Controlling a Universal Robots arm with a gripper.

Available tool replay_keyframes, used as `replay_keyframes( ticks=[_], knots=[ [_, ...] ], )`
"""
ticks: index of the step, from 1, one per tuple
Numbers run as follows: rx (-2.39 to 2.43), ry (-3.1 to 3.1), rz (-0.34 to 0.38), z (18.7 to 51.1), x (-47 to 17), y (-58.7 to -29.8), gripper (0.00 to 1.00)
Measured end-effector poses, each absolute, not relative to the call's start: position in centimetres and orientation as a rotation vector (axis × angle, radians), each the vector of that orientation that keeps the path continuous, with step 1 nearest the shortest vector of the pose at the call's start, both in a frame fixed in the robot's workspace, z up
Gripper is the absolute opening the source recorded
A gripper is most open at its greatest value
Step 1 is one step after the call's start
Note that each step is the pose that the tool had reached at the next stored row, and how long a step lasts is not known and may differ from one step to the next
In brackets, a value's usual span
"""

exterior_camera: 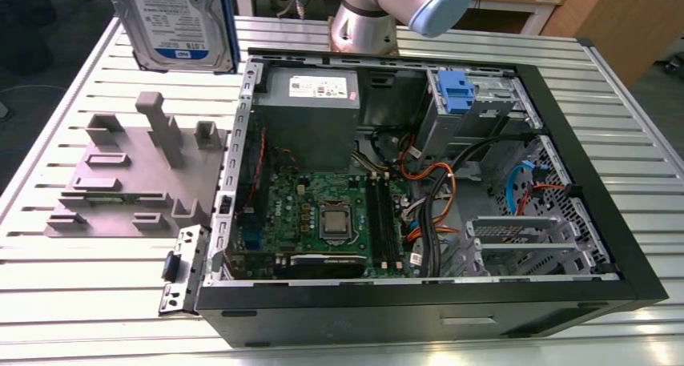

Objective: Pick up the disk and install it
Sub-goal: 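Pick up the disk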

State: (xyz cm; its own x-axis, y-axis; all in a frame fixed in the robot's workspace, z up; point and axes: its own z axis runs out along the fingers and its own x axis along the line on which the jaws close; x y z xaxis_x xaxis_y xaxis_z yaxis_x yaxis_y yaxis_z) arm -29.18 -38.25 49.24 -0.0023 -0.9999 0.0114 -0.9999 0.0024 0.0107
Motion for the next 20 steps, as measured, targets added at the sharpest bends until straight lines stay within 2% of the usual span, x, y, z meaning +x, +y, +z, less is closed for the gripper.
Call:
replay_keyframes(
  ticks=[20],
  knots=[
    [2.208,-2.213,0.001,49.24,-28.39,-38.25,0.36]
  ],
)
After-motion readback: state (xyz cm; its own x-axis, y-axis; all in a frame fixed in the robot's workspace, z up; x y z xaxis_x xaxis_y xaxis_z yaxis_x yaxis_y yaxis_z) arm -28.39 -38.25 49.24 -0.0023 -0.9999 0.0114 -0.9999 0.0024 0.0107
